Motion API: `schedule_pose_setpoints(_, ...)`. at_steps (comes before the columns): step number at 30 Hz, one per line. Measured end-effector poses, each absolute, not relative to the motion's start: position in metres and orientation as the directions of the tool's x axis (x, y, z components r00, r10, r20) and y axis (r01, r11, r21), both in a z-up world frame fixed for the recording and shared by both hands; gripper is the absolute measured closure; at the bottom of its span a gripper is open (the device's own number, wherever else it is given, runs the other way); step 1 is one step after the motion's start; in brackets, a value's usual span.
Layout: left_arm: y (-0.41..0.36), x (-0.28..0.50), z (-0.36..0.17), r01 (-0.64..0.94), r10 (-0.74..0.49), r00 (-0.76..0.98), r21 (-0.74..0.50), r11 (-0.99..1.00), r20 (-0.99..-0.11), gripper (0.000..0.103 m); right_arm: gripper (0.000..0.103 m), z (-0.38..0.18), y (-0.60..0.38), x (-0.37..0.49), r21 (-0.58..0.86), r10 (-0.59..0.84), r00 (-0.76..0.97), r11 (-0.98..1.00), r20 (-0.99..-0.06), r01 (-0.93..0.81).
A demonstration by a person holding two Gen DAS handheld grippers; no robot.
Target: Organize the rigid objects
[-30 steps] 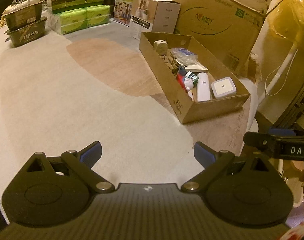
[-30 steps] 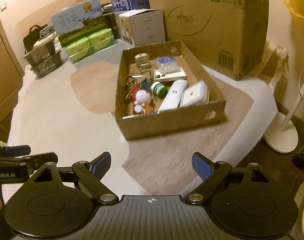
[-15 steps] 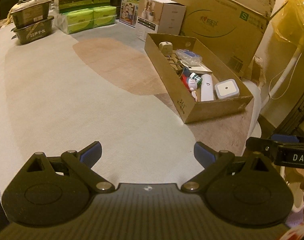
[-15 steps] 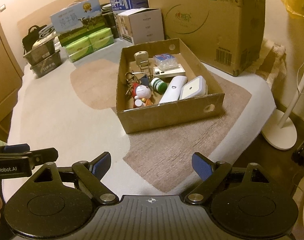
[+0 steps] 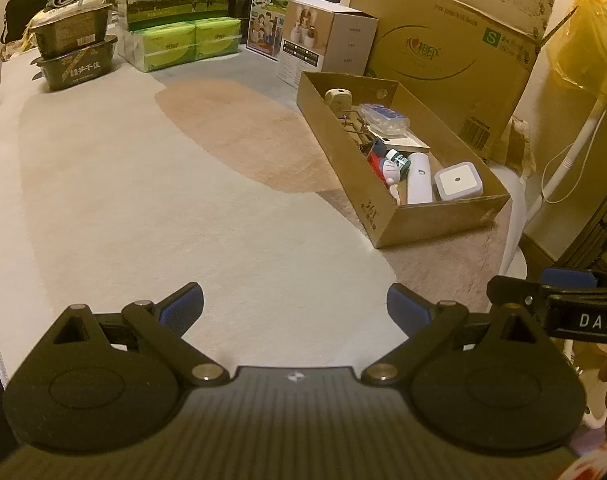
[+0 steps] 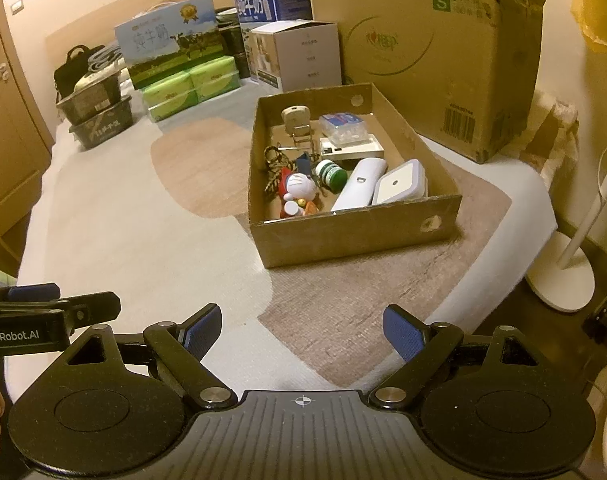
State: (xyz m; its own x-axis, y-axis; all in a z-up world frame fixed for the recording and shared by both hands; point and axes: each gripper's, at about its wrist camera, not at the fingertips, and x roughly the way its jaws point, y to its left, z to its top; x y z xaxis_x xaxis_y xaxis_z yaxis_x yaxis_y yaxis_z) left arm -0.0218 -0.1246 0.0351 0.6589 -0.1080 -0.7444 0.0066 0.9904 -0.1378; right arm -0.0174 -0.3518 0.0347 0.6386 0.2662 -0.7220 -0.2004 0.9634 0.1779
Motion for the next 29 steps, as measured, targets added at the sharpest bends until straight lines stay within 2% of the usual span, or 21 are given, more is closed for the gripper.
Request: schedule_pose_setpoints(29,-0.1217,-0.0237,0.0327,0.021,-0.117,0.66,-0.138,0.99,-0.742,0.005,0.016,0.0342,-0.3494,-0.0184,0.189,0.276,0.639,0.961,-0.718,-0.202)
